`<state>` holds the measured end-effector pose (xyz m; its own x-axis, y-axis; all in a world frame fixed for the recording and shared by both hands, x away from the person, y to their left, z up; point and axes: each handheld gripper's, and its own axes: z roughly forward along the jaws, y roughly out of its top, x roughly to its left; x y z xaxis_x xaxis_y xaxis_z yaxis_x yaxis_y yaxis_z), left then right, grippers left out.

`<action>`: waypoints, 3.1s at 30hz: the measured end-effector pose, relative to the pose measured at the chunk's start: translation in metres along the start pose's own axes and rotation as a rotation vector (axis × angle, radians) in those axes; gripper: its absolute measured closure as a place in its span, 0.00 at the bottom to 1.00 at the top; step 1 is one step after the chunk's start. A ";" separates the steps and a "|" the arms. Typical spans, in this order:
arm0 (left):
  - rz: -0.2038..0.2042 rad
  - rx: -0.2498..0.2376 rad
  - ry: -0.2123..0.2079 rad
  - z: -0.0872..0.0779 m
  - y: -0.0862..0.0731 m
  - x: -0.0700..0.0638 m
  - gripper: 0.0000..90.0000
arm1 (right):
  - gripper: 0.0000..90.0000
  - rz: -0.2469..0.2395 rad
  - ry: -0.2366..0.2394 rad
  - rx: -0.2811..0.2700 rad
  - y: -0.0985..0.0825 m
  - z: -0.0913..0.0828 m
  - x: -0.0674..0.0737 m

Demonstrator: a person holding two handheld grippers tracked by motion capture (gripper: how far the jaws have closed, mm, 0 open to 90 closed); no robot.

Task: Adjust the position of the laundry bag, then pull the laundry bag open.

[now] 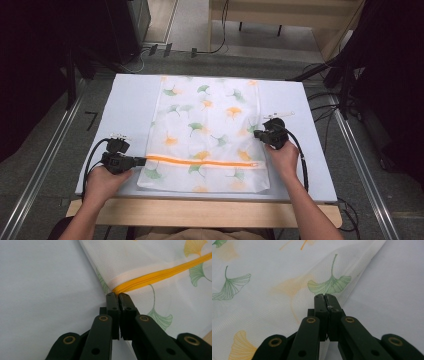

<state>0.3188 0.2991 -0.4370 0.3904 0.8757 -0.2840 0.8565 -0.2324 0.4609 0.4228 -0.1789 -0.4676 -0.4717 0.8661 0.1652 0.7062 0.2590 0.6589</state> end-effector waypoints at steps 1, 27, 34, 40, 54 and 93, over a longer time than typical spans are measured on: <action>-0.002 0.002 0.000 0.001 0.000 0.000 0.98 | 1.00 -0.003 0.001 0.002 0.000 0.000 -0.001; 0.041 -0.071 -0.053 -0.004 0.009 -0.011 0.72 | 0.74 0.005 0.000 -0.056 -0.004 -0.019 -0.013; 0.082 -0.090 -0.070 -0.008 0.016 -0.023 0.57 | 0.72 -0.017 0.021 -0.045 -0.008 -0.031 -0.006; 0.113 -0.130 -0.117 -0.013 0.021 -0.036 0.51 | 0.73 -0.043 0.051 -0.026 -0.014 -0.043 0.003; 0.189 -0.094 -0.124 -0.015 0.041 -0.062 0.43 | 0.77 -0.093 0.105 -0.007 -0.034 -0.064 0.010; 0.366 -0.066 -0.220 0.032 0.075 -0.122 0.45 | 0.86 -0.027 0.099 -0.022 -0.074 -0.096 0.003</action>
<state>0.3459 0.1612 -0.3947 0.7330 0.6283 -0.2607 0.6276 -0.4767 0.6155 0.3187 -0.2367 -0.4459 -0.5410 0.8121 0.2188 0.6815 0.2709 0.6798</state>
